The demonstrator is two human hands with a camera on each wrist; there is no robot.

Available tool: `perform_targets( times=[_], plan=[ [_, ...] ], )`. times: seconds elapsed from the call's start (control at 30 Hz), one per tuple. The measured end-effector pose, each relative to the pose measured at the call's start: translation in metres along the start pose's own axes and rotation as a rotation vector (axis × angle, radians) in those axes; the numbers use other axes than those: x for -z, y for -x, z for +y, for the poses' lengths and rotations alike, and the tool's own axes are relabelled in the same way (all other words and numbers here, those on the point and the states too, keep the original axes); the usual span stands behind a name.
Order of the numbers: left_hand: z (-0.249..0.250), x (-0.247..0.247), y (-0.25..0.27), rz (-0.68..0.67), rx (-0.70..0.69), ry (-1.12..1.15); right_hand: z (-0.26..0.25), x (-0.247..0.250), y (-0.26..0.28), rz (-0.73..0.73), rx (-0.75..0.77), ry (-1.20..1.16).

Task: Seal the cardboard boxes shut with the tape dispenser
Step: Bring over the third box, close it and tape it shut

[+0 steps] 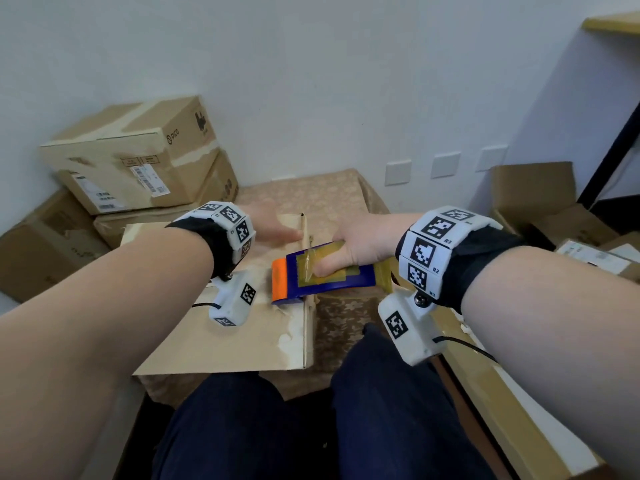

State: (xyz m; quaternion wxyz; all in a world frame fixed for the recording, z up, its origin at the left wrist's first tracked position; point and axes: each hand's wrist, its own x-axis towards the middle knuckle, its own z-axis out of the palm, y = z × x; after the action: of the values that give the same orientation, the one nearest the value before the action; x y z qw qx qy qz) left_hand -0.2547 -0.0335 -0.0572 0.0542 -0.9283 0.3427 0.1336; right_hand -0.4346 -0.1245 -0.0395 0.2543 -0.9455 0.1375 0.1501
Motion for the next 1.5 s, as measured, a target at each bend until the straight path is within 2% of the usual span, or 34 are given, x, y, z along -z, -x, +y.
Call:
perform_targets(
  times=[0.13,0.43,0.63,1.0,1.27,1.5],
  plan=[
    [0.0,-0.001,0.003,0.02,-0.001,0.008,0.018,0.005,0.009,0.05,0.044,-0.127],
    [-0.003,0.0,0.005,0.002,-0.001,0.012,0.042,0.007,0.013,0.046,0.055,-0.093],
    [-0.005,0.003,0.0,-0.024,0.005,-0.032,0.08,0.008,0.027,0.059,-0.094,0.025],
    [-0.003,0.0,-0.001,-0.013,-0.007,-0.02,0.051,-0.006,-0.019,0.054,-0.154,0.104],
    [-0.006,-0.003,-0.001,0.0,-0.031,-0.013,0.02,0.004,-0.02,0.112,-0.127,0.018],
    [-0.006,-0.005,0.002,0.029,-0.051,-0.009,-0.002,0.023,-0.021,0.075,-0.156,0.061]
  ],
)
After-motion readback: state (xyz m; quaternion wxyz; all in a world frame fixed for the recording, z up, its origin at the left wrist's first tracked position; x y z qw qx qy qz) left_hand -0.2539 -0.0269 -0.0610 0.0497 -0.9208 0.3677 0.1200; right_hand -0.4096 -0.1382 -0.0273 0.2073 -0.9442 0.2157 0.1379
